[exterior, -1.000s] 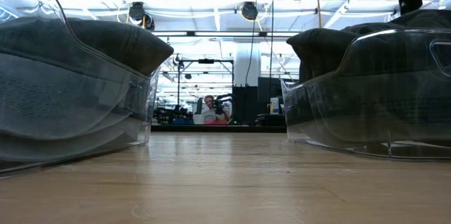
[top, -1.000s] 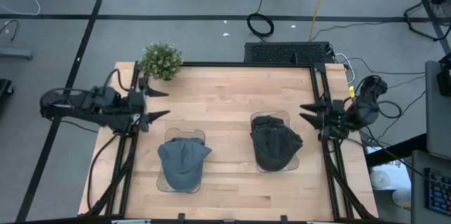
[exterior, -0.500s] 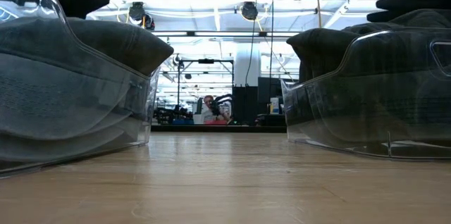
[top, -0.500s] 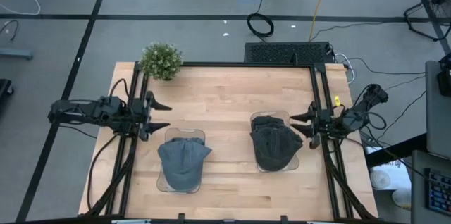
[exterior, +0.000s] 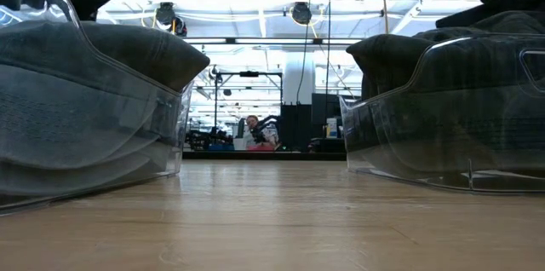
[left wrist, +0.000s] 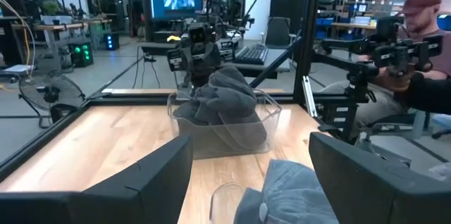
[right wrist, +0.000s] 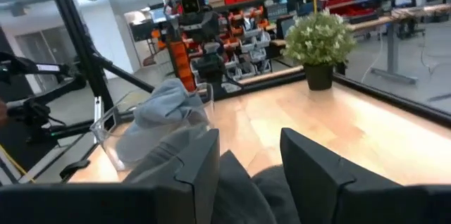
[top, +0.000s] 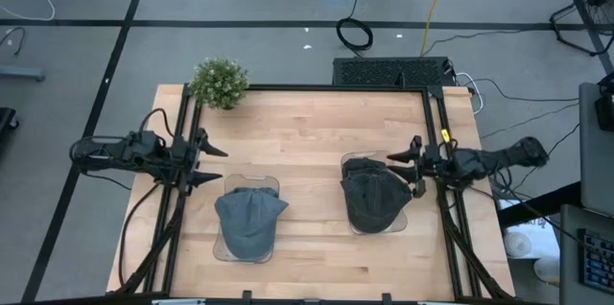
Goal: Pick & Place hat
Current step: Return to Home Position
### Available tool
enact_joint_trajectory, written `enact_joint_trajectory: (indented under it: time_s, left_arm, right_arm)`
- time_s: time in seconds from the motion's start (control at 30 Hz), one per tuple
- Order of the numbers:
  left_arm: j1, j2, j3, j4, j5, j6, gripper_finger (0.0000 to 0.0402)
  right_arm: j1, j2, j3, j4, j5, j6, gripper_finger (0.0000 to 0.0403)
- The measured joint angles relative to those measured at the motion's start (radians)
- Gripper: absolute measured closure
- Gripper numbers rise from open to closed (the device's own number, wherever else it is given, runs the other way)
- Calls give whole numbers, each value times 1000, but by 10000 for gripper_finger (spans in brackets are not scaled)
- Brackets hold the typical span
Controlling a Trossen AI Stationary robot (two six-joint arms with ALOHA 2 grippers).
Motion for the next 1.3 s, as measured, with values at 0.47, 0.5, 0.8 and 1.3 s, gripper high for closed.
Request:
enact_joint_trajectory:
  time_s: [0.47, 0.5, 0.8, 1.3]
  left_arm:
    - [0, -31, -19, -71, -47, -37, 108]
    - [0, -31, -19, -74, -53, -38, 108]
    - [0, -31, -31, -111, -126, -19, 108]
    - [21, -30, -245, 188, -110, 4, 108]
  right_arm:
    - [-504, 36, -3, -36, -475, -85, 264]
    - [-530, 36, -3, -36, -501, -86, 264]
    - [-654, -8, 2, -85, -744, -73, 264]
    - [-662, -8, 0, -56, -852, -53, 296]
